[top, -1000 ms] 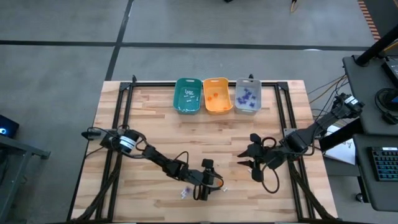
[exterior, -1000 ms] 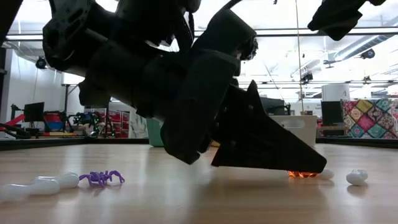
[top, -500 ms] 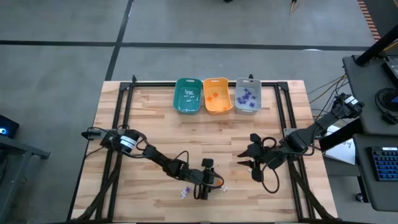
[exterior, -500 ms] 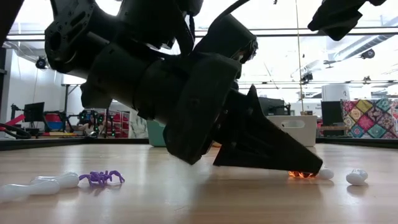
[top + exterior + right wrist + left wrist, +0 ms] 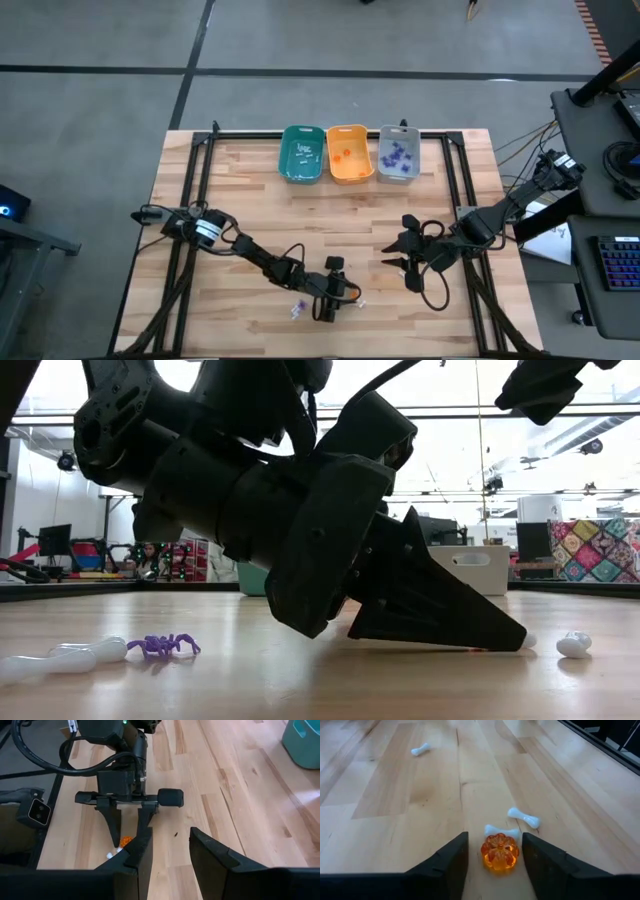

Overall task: Sort Halloween decoration
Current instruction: Put the orange pumpkin toy into the yellow bin

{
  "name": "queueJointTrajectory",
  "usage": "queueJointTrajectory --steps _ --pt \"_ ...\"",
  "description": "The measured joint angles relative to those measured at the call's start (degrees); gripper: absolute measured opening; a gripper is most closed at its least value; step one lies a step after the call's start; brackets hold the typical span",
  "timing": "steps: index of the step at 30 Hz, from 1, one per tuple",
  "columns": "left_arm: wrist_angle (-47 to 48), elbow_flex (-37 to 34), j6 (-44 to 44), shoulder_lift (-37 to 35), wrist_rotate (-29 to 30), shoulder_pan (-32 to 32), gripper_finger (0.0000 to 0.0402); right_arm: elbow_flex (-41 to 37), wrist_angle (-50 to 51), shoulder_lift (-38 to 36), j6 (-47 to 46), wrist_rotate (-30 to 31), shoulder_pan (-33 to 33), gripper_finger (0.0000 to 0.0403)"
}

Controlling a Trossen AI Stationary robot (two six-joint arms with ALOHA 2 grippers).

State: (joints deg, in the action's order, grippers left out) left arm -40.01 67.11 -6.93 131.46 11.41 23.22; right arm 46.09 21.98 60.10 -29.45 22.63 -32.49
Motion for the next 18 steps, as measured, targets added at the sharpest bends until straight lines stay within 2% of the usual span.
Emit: queueJointTrajectory --steps 10,18 --pt "0.1 0.0 -0.1 0.0 0.0 0.0 0.0072 0.0 0.0 0.0 0.0 0.0 0.0 0.0116" --pt "2.9 -0.2 0.1 -1.6 0.0 0.0 0.0062 0.0 0.0 0.0 -0.1 0.0 0.0 0.0116"
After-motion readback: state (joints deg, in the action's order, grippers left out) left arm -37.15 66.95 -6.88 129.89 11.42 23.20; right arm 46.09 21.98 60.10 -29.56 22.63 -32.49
